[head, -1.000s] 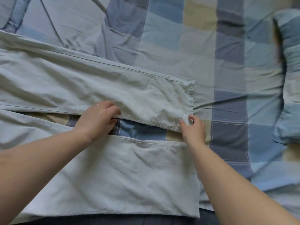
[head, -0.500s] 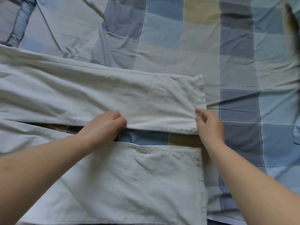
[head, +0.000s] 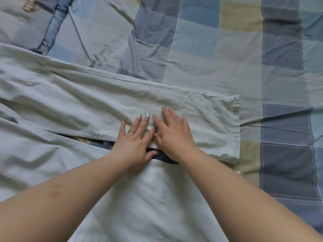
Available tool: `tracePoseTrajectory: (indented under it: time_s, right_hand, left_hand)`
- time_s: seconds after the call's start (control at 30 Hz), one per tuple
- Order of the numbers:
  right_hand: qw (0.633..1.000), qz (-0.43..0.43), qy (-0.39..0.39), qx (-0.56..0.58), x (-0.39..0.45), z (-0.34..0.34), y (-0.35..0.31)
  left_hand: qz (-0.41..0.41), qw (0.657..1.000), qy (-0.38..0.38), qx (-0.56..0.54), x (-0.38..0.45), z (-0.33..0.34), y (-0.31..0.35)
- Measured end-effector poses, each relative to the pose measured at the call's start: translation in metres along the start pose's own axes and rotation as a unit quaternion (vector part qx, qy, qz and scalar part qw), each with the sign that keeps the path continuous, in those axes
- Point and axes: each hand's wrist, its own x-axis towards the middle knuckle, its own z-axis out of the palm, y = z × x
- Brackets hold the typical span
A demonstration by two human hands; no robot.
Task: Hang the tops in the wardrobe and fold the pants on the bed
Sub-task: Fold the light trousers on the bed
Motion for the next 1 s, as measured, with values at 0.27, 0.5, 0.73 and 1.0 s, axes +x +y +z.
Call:
tracePoseTrajectory:
  time_s: [0.27, 0.5, 0.73, 1.0]
  right_hand:
    - [0.972, 0.198, -0.086, -0.093, -0.033, 0.017, 0.07]
    - [0.982, 0.122, -0.125, -0.074, -0.029, -0.038, 0.001]
    - [0.992, 0.009, -0.119, -0.043, -0.002, -0.071, -0.108]
    - [0.992, -0.051, -0.115, -0.012, 0.024, -0.042, -0.2]
  left_hand:
    - [-0.167, 0.983, -0.072, 0.018, -0.047, 0.014, -0.077]
    - [-0.208, 0.968, -0.142, 0.002, -0.102, -0.053, -0.125]
    - [-0.227, 0.966, -0.122, -0.005, -0.131, -0.094, -0.184]
    - [-0.132, 0.989, -0.052, 0.051, -0.126, -0.081, -0.264]
